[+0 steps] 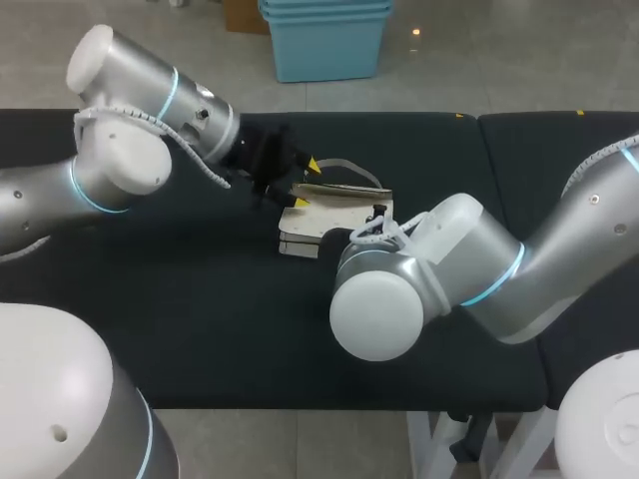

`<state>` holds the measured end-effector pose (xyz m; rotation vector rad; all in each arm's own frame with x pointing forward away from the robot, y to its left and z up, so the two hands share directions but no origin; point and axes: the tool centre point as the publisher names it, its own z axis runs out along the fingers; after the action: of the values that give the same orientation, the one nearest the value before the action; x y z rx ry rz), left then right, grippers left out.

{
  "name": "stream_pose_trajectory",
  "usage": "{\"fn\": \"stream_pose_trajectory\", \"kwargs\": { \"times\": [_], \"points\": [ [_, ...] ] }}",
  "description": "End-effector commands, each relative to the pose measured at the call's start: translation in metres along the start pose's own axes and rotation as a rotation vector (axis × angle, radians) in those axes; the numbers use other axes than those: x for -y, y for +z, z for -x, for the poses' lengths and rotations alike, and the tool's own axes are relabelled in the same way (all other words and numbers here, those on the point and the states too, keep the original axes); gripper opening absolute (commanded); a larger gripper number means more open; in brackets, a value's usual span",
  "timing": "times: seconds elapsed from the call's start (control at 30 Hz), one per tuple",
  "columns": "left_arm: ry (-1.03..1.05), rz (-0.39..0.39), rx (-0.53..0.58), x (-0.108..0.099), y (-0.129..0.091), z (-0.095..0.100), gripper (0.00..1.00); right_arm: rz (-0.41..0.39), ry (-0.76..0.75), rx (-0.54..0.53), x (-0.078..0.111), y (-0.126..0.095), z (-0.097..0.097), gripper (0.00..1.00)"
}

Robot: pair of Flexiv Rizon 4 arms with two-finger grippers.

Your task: Pick up the bag, open it, inspect its contents, close it, and place it on the opposite side

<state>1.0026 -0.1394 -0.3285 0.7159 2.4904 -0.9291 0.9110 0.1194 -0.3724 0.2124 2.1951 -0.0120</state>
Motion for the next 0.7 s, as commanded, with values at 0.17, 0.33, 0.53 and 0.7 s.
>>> {"fn": "stream_pose_trajectory", "kwargs": {
  "times": [0.17,0.33,0.53,0.7],
  "points": [
    [-0.026,0.001,0.055,-0.009,0.023,0.015,0.57,0.005,0.001,0.008,0.001,0.001,-0.003,0.00],
    [-0.042,0.012,0.030,-0.012,0.031,0.025,0.50,0.005,0.001,0.008,0.001,0.001,-0.003,0.00],
    [-0.071,0.003,0.013,-0.016,0.041,0.030,0.49,0.005,0.001,0.008,0.001,0.001,-0.003,0.00],
    [-0.090,-0.015,0.002,-0.019,0.047,0.032,0.49,0.005,0.001,0.008,0.001,0.001,-0.003,0.00]
  ]
}}
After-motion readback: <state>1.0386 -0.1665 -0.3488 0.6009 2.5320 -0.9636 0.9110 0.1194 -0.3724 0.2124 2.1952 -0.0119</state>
